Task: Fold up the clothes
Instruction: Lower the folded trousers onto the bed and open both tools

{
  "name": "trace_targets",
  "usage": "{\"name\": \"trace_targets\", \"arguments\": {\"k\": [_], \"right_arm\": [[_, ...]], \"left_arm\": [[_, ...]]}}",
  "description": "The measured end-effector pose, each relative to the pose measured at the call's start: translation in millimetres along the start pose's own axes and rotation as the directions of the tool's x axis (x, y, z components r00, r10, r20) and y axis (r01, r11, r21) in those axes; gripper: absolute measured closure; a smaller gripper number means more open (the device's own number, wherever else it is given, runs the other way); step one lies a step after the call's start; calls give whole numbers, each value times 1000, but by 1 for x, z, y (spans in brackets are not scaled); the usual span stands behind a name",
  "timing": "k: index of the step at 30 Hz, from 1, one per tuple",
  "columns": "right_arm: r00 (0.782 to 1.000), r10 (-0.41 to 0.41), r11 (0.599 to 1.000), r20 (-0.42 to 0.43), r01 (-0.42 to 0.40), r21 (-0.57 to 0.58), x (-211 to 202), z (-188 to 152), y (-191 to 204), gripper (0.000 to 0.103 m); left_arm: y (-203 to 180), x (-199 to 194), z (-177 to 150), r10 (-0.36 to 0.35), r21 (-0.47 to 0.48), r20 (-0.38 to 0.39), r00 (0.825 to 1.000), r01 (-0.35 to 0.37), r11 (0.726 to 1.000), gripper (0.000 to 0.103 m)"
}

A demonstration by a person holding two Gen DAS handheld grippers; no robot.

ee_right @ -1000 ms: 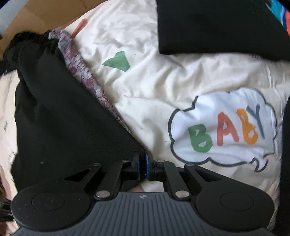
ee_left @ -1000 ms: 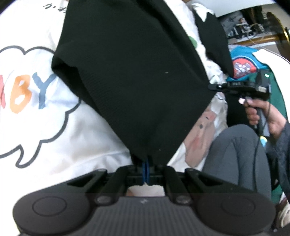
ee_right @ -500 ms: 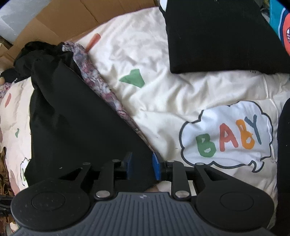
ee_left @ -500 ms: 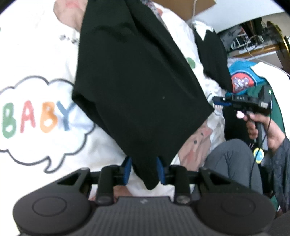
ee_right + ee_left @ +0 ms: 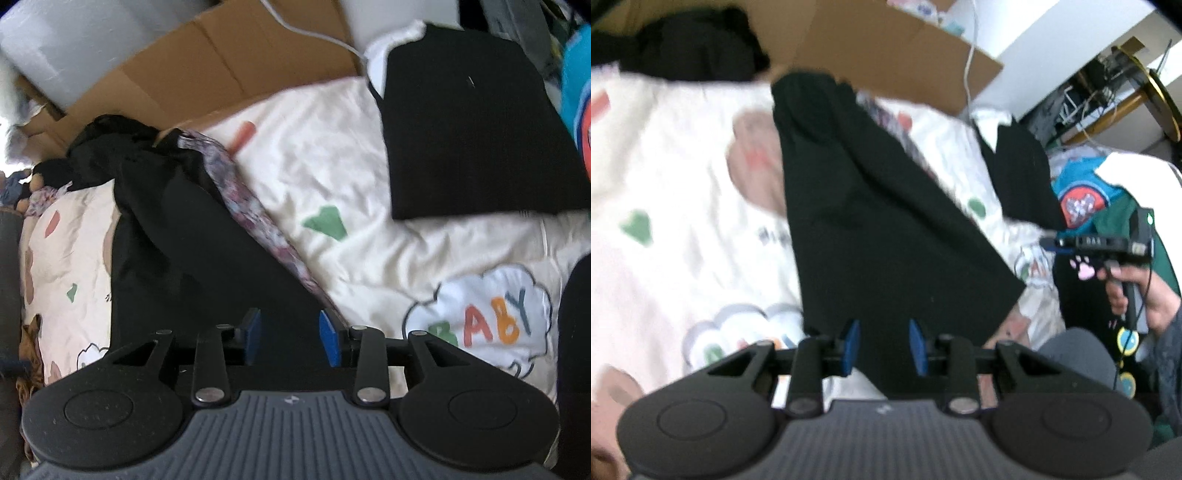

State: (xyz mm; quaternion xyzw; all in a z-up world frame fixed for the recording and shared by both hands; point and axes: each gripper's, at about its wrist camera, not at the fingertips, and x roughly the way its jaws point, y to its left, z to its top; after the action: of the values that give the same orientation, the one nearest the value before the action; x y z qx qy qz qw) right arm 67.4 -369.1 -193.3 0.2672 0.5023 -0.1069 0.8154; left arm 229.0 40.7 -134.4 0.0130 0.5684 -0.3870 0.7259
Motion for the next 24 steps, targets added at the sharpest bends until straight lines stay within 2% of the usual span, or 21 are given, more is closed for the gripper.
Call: {"name": "trace_targets", "arguments": {"k": [5, 11, 17, 20, 24], "right_arm": [[999, 8, 999, 32, -7, -37, -12, 14, 18, 64], [996, 39, 994, 74, -32, -104, -17, 20, 47, 63], [995, 57, 986, 82, -43, -163, 0, 13, 74, 62], [995, 15, 979, 101, 6, -205, 15, 12, 87, 62], [994, 17, 975, 110, 8, -220, 37, 14, 96, 62]], "left_arm": [[1, -39, 36, 35, 18, 76, 996, -37, 999, 71], [13, -54, 64, 89, 25, 111, 990, -93, 995, 71], [40, -45, 91, 92, 7, 137, 986, -94, 996, 69], [55, -20, 108, 132, 32, 128, 983, -137, 990, 69], [75, 0, 123, 115, 15, 148, 982, -118, 993, 69]]}}
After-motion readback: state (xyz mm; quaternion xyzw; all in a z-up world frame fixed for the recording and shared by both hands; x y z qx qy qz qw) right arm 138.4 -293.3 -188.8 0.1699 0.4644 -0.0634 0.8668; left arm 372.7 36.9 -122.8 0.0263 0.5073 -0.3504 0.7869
